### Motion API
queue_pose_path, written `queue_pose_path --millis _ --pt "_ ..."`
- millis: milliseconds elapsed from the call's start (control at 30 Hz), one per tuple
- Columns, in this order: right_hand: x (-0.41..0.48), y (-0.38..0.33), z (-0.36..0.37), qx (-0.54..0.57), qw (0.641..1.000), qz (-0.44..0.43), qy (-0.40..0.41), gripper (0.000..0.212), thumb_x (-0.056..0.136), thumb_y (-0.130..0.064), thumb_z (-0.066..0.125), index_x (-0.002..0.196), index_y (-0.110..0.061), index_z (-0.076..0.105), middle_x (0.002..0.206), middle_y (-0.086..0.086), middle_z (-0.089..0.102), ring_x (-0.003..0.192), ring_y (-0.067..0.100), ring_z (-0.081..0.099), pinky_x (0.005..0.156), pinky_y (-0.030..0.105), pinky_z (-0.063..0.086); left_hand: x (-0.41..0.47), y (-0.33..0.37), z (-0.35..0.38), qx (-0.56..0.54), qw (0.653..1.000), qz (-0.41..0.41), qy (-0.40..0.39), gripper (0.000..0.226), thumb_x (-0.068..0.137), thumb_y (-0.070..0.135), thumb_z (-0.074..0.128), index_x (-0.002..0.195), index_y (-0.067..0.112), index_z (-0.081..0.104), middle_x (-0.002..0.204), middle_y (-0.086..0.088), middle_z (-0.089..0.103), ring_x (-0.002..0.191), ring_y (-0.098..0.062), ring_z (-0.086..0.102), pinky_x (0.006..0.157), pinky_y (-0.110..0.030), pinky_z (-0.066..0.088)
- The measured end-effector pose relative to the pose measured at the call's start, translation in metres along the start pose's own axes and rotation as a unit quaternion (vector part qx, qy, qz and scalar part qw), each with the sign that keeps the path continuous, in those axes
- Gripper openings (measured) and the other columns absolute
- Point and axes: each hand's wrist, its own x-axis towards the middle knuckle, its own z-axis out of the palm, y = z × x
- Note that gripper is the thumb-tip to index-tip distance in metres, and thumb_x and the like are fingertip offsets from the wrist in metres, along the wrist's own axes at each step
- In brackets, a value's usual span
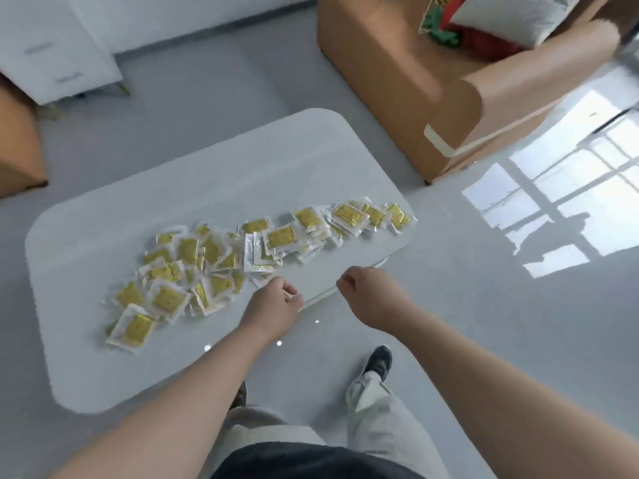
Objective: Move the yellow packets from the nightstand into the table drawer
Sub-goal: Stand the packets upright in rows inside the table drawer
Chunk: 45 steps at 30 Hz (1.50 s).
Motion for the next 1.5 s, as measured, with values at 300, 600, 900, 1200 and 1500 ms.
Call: queue_pose_path --millis 300,600,900,1200,1500 --pt "0.065 0.043 0.073 -0.036 0.986 -0.077 -0.140 0.031 0.102 -0.037 0.042 0.110 -0.018 0.065 0.112 0.007 0.068 0.104 0.030 0.061 0.089 0.043 0.052 0.005 -0.041 0.069 -0.038 0.990 -0.125 0.050 0.009 0.095 0.033 0.058 0.095 0.024 0.056 0.084 0.004 0.065 0.073 -0.023 0.062 0.062 -0.031 0.049" --pt "0.157 0.104 0.235 -0.146 0.953 -0.128 -0.234 0.036 0.104 -0.038 0.038 0.134 -0.025 0.052 0.133 0.004 0.060 0.116 0.030 0.059 0.096 0.043 0.050 0.098 -0.178 0.174 0.025 0.988 -0.152 0.026 0.013 0.095 0.033 0.058 0.103 0.023 0.054 0.097 -0.002 0.068 0.086 -0.023 0.062 0.074 -0.032 0.050" --pt "0.250 0.131 0.368 -0.224 0.927 -0.227 -0.197 0.045 0.104 -0.037 0.042 0.147 -0.028 0.030 0.121 0.007 0.060 0.105 0.033 0.061 0.086 0.047 0.054 0.189 -0.286 0.241 0.181 0.973 -0.092 0.110 0.037 0.099 0.036 0.053 0.130 0.018 0.043 0.111 -0.007 0.065 0.101 -0.032 0.063 0.078 -0.038 0.052" --pt "0.249 0.139 0.412 -0.248 0.935 -0.203 -0.153 0.079 0.092 -0.003 0.038 0.155 -0.042 0.010 0.083 0.005 0.052 0.070 0.026 0.058 0.054 0.032 0.045 0.200 -0.329 0.256 0.198 0.965 -0.113 0.132 0.044 0.096 0.021 0.048 0.138 0.031 0.046 0.119 -0.008 0.064 0.104 -0.032 0.061 0.077 -0.034 0.051" --pt "0.206 0.126 0.391 -0.333 0.894 -0.238 -0.183 0.050 0.095 -0.005 0.043 0.141 -0.022 0.048 0.119 0.010 0.059 0.078 0.025 0.061 0.065 0.032 0.050 0.168 -0.311 0.265 0.253 0.949 -0.040 0.185 0.019 0.096 0.035 0.053 0.103 0.027 0.069 0.101 0.002 0.068 0.090 -0.026 0.065 0.068 -0.029 0.047"
